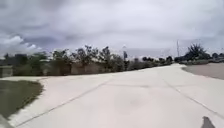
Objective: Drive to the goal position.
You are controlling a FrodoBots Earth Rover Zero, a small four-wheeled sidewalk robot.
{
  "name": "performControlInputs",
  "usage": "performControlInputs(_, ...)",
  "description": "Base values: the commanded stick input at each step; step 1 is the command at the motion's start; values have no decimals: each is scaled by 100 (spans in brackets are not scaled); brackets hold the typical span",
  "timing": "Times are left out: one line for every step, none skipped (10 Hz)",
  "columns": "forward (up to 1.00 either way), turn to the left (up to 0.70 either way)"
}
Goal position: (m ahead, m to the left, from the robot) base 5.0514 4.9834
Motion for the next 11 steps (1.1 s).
performControlInputs(85, 0)
performControlInputs(85, 0)
performControlInputs(85, 0)
performControlInputs(85, 0)
performControlInputs(85, 0)
performControlInputs(85, 0)
performControlInputs(85, 0)
performControlInputs(85, 20)
performControlInputs(85, 34)
performControlInputs(85, 34)
performControlInputs(85, 34)
